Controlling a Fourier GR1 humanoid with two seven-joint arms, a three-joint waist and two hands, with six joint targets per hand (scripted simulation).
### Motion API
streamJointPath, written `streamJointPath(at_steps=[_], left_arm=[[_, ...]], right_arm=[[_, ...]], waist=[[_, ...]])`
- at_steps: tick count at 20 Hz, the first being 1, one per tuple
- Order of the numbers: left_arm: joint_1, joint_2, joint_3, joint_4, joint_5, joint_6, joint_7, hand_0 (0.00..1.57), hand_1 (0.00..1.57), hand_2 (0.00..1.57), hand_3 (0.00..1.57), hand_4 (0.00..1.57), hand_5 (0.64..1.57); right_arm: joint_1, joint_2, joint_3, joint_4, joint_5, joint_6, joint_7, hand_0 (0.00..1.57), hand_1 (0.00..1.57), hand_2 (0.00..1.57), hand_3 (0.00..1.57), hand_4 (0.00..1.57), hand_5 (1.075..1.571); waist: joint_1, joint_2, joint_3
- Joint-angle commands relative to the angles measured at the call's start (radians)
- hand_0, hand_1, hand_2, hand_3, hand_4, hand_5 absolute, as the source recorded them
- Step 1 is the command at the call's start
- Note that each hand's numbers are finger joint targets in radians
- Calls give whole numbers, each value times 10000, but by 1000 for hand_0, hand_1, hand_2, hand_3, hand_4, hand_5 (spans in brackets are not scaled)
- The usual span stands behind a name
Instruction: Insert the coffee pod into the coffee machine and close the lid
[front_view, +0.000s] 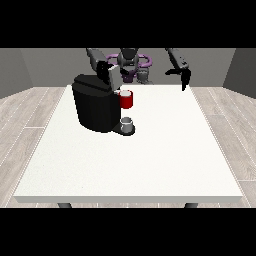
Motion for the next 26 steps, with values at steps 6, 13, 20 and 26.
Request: streamJointPath(at_steps=[6,13,20,26], left_arm=[[-367,295,258,815,212,-214,-401,0,0,0,0,385,1571],[-1047,127,-162,1287,-114,-158,-418,0,0,0,0,347,1571],[-487,163,-97,905,275,-570,-555,0,0,0,0,354,1571],[-619,-336,-522,1604,-436,127,-1357,0,0,0,0,270,1571]], right_arm=[[-1155,364,644,664,700,-159,261,0,0,0,0,421,1571],[-1912,744,1780,901,1049,-1583,941,0,0,0,0,353,1571],[-2994,565,961,1485,1348,-818,861,0,0,0,0,352,1571],[-2308,753,2384,957,316,-978,699,0,0,0,0,394,1571]], waist=[[101,384,45],[488,451,44],[817,299,46],[595,200,44]])
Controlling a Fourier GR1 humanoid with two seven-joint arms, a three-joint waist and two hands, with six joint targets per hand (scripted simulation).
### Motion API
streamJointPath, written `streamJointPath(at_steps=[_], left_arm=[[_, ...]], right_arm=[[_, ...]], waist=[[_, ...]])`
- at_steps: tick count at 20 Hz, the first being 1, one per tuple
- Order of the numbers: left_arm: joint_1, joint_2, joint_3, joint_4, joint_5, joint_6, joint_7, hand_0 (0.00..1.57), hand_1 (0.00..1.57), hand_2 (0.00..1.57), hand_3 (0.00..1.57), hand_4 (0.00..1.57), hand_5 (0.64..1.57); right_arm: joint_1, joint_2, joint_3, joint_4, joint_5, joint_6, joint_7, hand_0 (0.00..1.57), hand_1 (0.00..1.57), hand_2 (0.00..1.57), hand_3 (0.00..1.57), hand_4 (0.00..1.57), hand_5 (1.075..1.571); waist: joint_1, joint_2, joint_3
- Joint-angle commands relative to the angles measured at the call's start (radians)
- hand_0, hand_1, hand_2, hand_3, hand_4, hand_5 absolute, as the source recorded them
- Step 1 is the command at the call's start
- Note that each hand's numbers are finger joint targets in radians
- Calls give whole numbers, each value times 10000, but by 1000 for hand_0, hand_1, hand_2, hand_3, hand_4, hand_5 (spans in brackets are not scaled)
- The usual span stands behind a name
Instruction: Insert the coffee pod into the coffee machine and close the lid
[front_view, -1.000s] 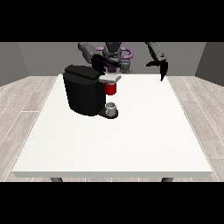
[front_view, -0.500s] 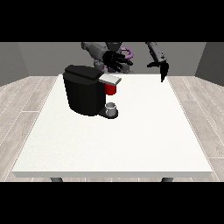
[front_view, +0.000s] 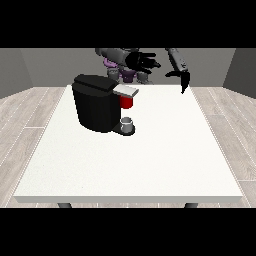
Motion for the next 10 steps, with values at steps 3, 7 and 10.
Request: streamJointPath(at_steps=[3,7,10], left_arm=[[-132,284,87,581,-5,-259,-405,0,0,0,0,168,1571],[-225,-317,-246,386,-222,252,-192,0,0,0,0,168,1571],[114,-138,-145,769,-282,229,-410,0,0,0,0,168,1571]], right_arm=[[776,45,1344,-254,-589,403,-425,0,0,0,0,473,1571],[1641,46,2400,-586,-1014,722,-1452,0,0,0,0,507,1571],[3142,46,3629,-1379,-1922,951,-2065,0,0,0,0,461,1571]], waist=[[-153,-53,0],[-6,-153,6],[-137,-411,7]])
